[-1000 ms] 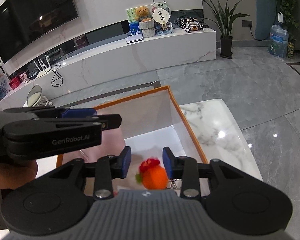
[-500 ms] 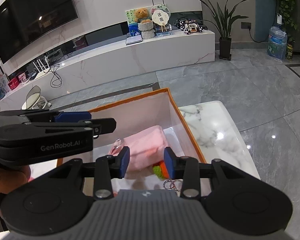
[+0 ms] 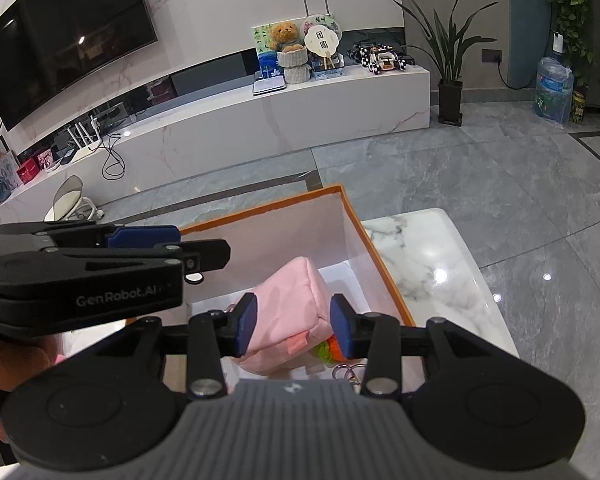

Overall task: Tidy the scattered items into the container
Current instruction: 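Withdraw both open tools up out of the orange box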

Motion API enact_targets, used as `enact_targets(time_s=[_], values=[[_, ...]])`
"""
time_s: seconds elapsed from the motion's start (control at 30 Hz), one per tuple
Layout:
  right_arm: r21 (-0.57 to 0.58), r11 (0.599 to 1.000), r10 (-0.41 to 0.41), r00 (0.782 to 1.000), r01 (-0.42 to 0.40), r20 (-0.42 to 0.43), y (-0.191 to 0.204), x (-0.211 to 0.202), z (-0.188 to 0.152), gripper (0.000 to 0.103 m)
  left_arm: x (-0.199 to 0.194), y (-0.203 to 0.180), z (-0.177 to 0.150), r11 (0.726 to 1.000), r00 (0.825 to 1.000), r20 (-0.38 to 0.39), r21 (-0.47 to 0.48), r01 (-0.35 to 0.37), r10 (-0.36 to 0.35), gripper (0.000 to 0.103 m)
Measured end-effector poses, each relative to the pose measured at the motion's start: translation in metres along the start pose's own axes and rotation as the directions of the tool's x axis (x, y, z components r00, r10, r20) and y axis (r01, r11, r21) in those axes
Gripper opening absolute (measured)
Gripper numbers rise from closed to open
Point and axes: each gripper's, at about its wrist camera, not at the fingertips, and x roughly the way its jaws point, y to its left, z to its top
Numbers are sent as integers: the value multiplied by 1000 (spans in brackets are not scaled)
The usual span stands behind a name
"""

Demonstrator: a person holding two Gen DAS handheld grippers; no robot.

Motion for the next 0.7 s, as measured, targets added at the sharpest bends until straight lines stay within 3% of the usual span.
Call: enact_targets(time_s=[0.7], values=[[-92, 996, 2, 997, 6, 82, 54, -46, 11, 45, -88, 27, 12, 999, 994, 102, -8, -46, 47, 56]])
